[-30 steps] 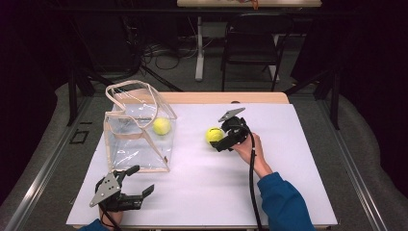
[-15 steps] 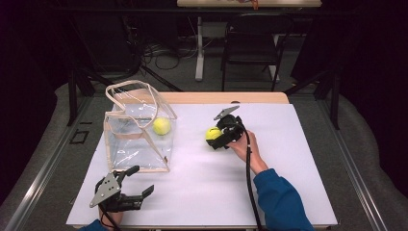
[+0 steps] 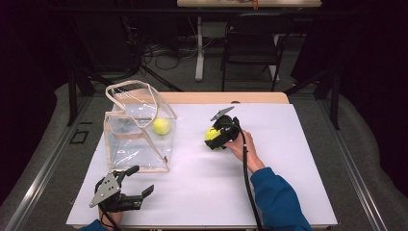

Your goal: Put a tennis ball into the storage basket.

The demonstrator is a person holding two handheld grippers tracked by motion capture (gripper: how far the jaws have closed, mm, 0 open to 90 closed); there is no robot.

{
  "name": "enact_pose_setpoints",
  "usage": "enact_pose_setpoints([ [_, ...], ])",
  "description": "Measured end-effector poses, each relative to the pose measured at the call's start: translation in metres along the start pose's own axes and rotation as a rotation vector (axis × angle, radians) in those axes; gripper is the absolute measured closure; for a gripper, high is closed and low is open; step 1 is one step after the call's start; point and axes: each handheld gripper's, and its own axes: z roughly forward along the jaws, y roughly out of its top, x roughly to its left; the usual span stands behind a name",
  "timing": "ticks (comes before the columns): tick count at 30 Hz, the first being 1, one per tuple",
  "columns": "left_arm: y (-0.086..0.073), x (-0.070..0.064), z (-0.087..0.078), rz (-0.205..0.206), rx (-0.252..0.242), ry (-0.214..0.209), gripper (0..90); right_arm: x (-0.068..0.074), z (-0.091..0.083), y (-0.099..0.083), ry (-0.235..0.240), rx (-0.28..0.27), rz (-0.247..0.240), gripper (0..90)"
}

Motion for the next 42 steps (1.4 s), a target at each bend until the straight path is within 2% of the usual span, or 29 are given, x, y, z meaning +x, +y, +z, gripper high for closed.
enact_pose_setpoints([
  [6,0.0,0.0,-0.001,0.002,-0.001,0.0,15.8,0.0,0.0,0.0,0.0,0.0,0.0,0.0],
  [8,0.0,0.0,-0.001,-0.001,-0.003,0.005,15.8,-0.004,0.004,-0.001,0.019,-0.01,0.028,0.0],
  [16,0.0,0.0,0.0,-0.006,0.0,0.002,15.8,-0.006,0.009,-0.003,0.02,0.01,0.04,0.8],
  [20,-0.001,0.001,0.0,-0.008,-0.001,0.0,15.8,-0.006,0.011,-0.004,0.028,0.005,0.056,4.8],
  [29,-0.002,0.001,0.0,-0.011,0.003,0.0,15.8,-0.008,0.014,-0.006,0.018,0.028,0.058,14.1],
  [33,-0.002,0.001,0.0,-0.011,0.005,-0.001,15.8,-0.008,0.015,-0.007,0.006,0.024,0.063,24.6],
  [42,-0.002,0.001,0.0,-0.014,0.01,0.0,15.8,-0.008,0.014,-0.007,0.002,0.03,0.069,26.0],
])
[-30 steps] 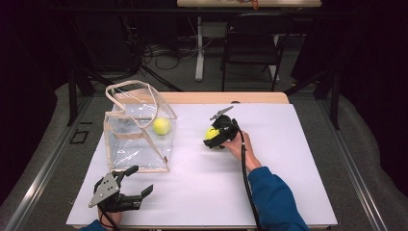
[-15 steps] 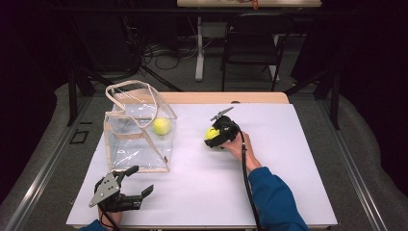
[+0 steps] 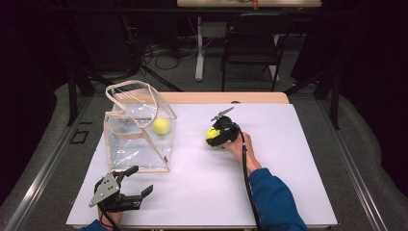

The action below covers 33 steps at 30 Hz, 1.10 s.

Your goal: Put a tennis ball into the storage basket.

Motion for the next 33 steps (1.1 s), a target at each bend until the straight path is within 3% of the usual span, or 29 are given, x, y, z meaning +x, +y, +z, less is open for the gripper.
enact_pose_setpoints([
  [14,0.0,-0.002,-0.001,0.009,0.004,0.001,15.8,-0.001,-0.016,0.0,-0.004,-0.023,-0.004,26.2],
  [33,0.0,-0.004,-0.002,0.011,0.001,0.014,15.8,0.008,-0.034,0.005,-0.002,-0.049,-0.055,26.5],
])
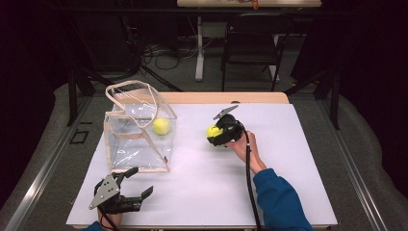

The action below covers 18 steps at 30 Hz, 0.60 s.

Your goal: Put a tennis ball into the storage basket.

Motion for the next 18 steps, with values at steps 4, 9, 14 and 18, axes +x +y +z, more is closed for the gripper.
enact_pose_setpoints([
  [4,0.0,0.0,0.0,-0.004,0.001,-0.003,15.8,0.003,-0.002,0.003,0.004,-0.006,-0.007,26.5],
  [9,0.0,0.0,0.0,-0.001,0.0,0.001,15.8,0.006,-0.005,0.006,0.005,-0.011,-0.02,26.6],
  [14,0.0,0.001,0.0,-0.001,0.0,-0.001,15.8,0.009,-0.011,0.01,0.007,-0.022,-0.029,26.6],
  [18,0.0,0.001,0.0,-0.002,-0.001,-0.003,15.8,0.011,-0.017,0.014,0.003,-0.033,-0.031,26.6],
])
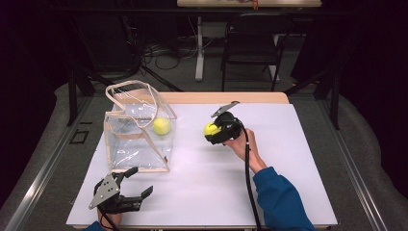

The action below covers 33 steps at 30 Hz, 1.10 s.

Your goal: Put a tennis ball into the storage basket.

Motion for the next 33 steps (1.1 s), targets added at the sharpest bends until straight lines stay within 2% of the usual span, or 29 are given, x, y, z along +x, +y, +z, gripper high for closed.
enact_pose_setpoints([
  [21,0.0,0.001,0.0,-0.001,-0.002,0.004,15.8,0.007,-0.02,0.014,0.002,-0.038,-0.029,26.6],
  [33,0.0,-0.001,0.0,0.0,0.0,-0.003,15.8,0.006,-0.03,0.016,-0.008,-0.051,-0.032,26.6],
])
